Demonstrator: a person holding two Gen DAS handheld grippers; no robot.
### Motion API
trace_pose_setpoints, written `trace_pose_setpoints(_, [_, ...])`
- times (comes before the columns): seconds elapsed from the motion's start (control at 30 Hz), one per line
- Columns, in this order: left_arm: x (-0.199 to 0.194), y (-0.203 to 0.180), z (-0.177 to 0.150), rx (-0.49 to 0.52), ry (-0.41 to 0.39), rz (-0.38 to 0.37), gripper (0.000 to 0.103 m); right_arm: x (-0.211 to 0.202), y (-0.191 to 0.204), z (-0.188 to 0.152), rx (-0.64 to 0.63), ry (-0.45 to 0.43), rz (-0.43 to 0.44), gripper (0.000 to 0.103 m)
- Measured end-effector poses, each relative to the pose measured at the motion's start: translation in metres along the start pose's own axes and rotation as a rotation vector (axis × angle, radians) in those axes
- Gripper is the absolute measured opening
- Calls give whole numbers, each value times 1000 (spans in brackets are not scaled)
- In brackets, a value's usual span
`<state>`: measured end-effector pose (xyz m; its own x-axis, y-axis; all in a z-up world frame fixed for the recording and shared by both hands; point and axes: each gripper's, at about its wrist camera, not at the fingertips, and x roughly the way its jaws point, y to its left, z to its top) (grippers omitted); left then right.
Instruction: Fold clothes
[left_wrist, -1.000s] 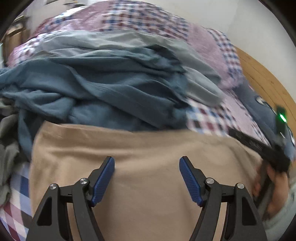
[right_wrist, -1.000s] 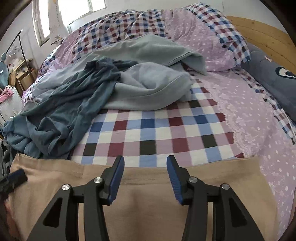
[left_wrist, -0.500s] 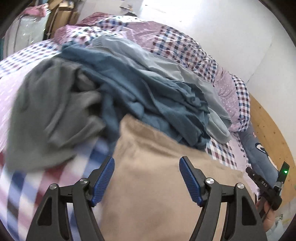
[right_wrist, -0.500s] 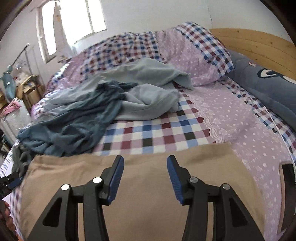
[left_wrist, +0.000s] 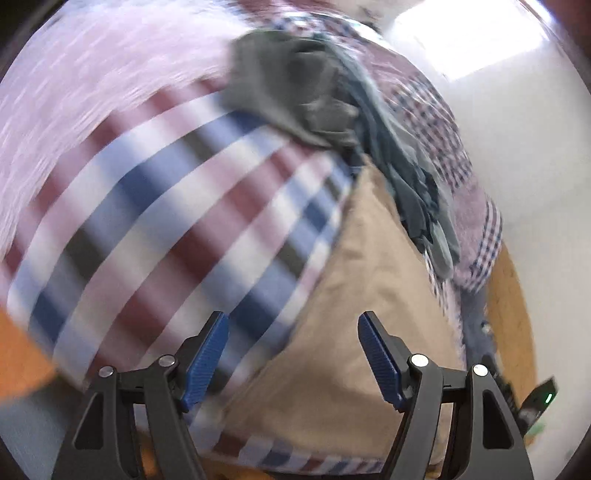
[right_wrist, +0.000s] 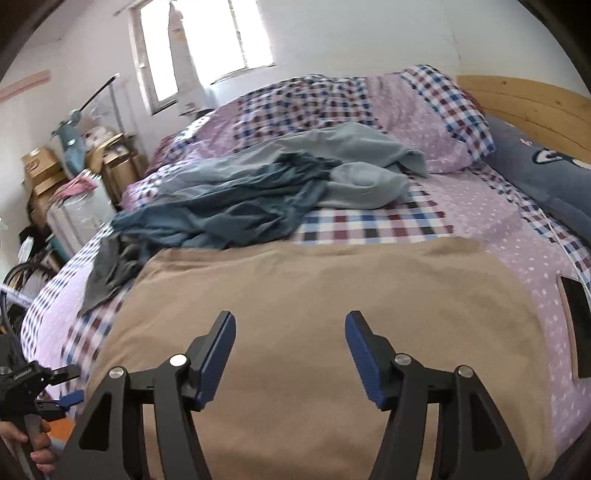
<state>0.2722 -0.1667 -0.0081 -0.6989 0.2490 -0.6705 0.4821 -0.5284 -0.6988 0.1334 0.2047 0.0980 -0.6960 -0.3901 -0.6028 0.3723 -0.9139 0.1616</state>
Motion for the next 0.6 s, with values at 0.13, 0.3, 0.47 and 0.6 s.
trace_pose_setpoints(0.13, [6, 13, -17, -75, 67, -57, 76, -9, 40, -19, -131, -13, 39, 66])
trace_pose_setpoints(0.3, [6, 14, -26, -94, 89, -131, 76, -21, 106, -50, -393, -76, 142, 67])
trace_pose_setpoints(0.47, [-2, 15, -21, -112, 87, -218, 71, -22, 173, -99, -711, -98, 222, 80])
trace_pose_setpoints(0.6, [2, 23, -20, -129, 118, -155, 64, -16, 206, -134, -878, -75, 263, 80])
